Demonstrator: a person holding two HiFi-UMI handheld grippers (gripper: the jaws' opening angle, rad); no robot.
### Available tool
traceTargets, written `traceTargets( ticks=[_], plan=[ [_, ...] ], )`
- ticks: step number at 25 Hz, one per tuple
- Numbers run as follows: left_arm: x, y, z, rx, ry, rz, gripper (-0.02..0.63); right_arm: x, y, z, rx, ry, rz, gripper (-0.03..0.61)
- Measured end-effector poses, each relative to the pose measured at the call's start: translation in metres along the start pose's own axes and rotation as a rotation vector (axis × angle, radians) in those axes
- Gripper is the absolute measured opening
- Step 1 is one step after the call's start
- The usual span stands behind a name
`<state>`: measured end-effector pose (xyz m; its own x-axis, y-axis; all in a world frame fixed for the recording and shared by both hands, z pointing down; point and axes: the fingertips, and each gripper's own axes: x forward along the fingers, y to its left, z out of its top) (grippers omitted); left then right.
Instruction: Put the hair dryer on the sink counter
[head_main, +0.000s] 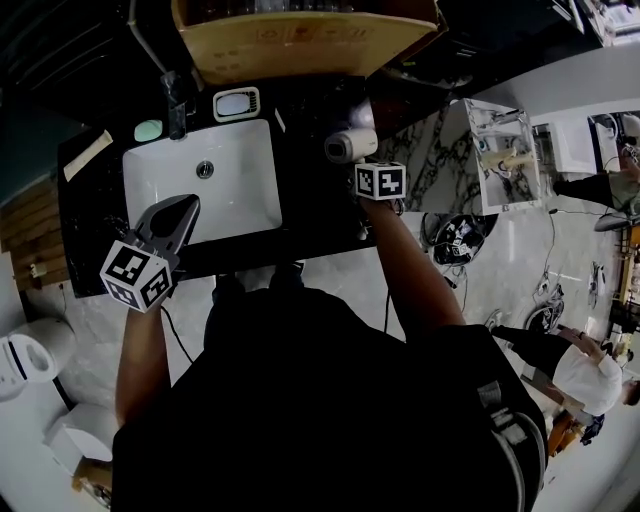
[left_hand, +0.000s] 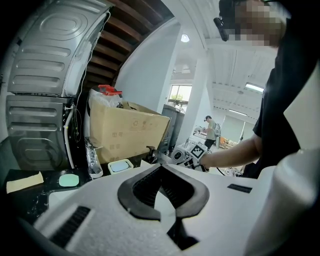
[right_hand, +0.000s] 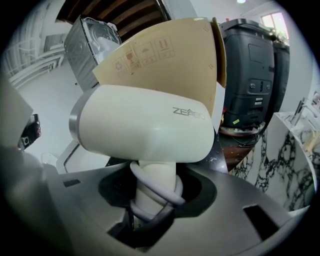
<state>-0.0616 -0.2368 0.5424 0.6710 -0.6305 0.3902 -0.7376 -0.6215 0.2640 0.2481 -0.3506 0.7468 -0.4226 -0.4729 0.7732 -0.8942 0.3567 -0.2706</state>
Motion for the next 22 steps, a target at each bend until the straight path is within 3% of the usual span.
traceTargets(
  ticks=[22],
  plan=[
    [-0.007,0.009,-0.003,-0.017,0.005,0.016,0.015,0.017,0.003,-0.006,0.002,0.014,0.026,0.202]
  ],
)
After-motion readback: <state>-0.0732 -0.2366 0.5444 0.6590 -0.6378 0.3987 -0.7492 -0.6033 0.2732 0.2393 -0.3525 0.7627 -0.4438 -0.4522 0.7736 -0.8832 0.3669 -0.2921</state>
